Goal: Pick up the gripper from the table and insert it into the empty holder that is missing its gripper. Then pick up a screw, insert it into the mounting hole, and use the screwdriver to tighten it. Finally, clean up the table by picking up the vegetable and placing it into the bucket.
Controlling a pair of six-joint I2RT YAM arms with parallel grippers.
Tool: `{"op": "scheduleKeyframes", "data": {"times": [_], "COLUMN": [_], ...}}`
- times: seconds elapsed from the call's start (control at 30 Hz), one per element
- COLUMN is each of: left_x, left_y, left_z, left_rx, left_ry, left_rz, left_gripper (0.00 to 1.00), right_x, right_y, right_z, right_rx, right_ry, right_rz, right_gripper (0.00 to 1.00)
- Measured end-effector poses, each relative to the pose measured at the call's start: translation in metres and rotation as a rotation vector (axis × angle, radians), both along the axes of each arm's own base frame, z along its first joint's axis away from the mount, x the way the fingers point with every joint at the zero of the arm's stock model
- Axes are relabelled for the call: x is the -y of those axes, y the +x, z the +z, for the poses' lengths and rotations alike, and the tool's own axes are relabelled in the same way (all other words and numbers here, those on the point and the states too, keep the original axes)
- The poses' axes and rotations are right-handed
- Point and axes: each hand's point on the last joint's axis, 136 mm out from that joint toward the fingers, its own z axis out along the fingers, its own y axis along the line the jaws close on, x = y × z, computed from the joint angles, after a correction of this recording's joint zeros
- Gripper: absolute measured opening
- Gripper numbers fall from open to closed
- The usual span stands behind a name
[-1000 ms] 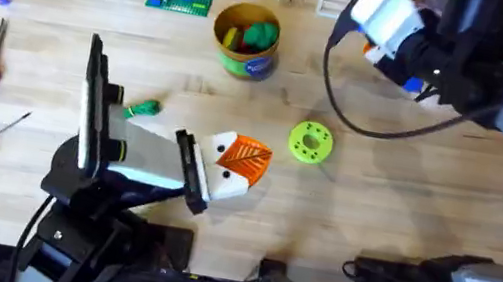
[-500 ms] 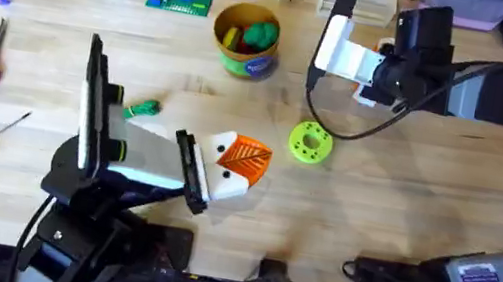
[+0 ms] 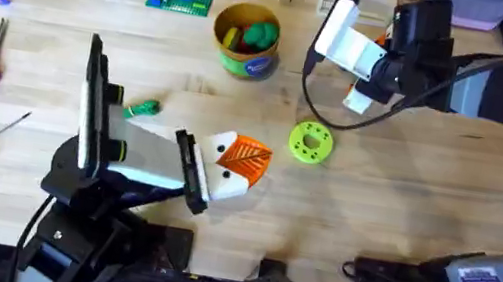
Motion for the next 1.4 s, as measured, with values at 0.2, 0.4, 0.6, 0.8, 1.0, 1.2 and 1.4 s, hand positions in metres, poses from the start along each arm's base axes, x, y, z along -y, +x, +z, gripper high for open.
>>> {"op": "scheduleKeyframes", "data": {"times": [0.2,0.4,0.6,0.8,1.0,1.2,1.4], "left_x": [0.0,0.0,0.0,0.0,0.0,-0.003,-0.026], "left_y": [0.0,0.0,0.0,0.0,0.0,0.009,0.034], "left_z": [0.0,0.0,0.0,0.0,0.0,0.008,0.041], "left_rx": [0.002,0.003,0.002,0.005,0.006,0.051,0.008], "left_ry": [0.001,0.001,0.001,0.001,0.002,-0.007,-0.071], "left_rz": [0.0,0.0,0.0,0.001,0.0,0.052,0.274], "left_gripper": [0.04,0.888,0.701,0.017,0.903,0.992,0.991], "right_x": [-0.008,-0.008,-0.007,-0.016,-0.02,-0.02,-0.018], "right_y": [-0.012,-0.019,-0.034,-0.041,-0.042,-0.043,-0.047], "right_z": [0.019,0.092,0.125,0.121,0.121,0.12,0.11], "right_rx": [0.02,0.162,0.199,0.164,0.158,0.156,0.12], "right_ry": [0.179,0.462,0.626,0.654,0.664,0.667,0.646], "right_rz": [-0.154,-0.343,-0.442,-0.458,-0.455,-0.459,-0.474], "right_gripper": [0.994,0.994,0.993,0.993,0.994,0.994,0.994]}}
